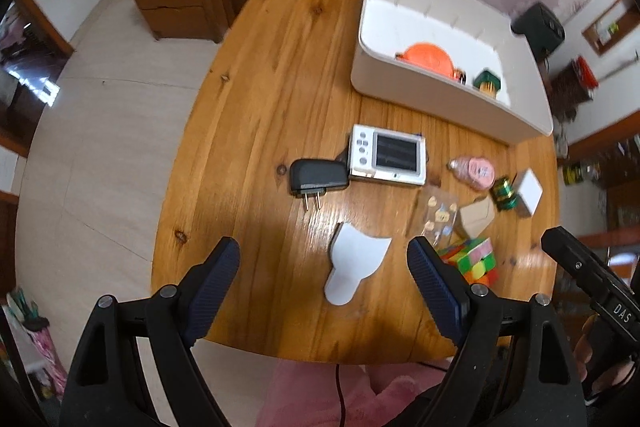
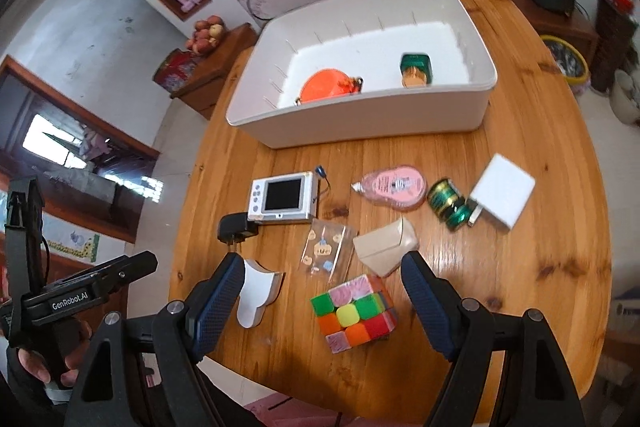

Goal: Organize rigid objects
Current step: 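Move both tools back toward the Rubik's cube and white phone stand, then grasp the white phone stand with the left tool while the right tool grasps the Rubik's cube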

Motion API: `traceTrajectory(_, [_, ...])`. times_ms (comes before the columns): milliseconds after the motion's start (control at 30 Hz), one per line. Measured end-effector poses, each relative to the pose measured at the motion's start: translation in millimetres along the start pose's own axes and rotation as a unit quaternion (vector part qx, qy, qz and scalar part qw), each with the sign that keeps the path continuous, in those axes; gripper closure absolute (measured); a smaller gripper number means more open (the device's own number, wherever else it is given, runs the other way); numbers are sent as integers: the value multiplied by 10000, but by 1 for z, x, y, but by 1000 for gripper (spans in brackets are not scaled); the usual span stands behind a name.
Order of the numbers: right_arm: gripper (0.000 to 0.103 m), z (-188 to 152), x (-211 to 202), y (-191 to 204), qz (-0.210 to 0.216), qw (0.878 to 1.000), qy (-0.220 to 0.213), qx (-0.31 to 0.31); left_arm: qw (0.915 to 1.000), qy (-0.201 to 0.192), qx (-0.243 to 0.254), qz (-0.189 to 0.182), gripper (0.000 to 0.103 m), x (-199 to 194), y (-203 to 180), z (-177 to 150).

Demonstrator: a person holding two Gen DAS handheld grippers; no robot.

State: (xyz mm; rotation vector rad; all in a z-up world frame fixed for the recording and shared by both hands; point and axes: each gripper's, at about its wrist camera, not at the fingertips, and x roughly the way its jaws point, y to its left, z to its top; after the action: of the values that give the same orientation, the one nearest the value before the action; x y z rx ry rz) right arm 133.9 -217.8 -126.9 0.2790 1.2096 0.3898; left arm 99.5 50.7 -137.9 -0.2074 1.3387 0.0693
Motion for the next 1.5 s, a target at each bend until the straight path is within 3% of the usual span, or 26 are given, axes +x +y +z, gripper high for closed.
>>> traceTrajectory(400, [22, -31, 29, 6, -661, 9941, 284, 815, 9886, 1298, 644, -406, 15, 54, 1, 13])
traceTrajectory(800, [22, -61, 44, 11, -1176, 9865, 789, 817, 9715, 2264, 508, -476, 15, 92, -4, 12])
traceTrajectory(967, [22, -63, 51, 18, -1408, 9853, 908, 339, 9672, 2465, 472, -396, 15, 103, -13, 11])
traceTrajectory(1500, [22, -49, 77, 11, -1349, 9788, 1448, -528, 9592, 2803, -97, -347, 15, 130, -23, 8])
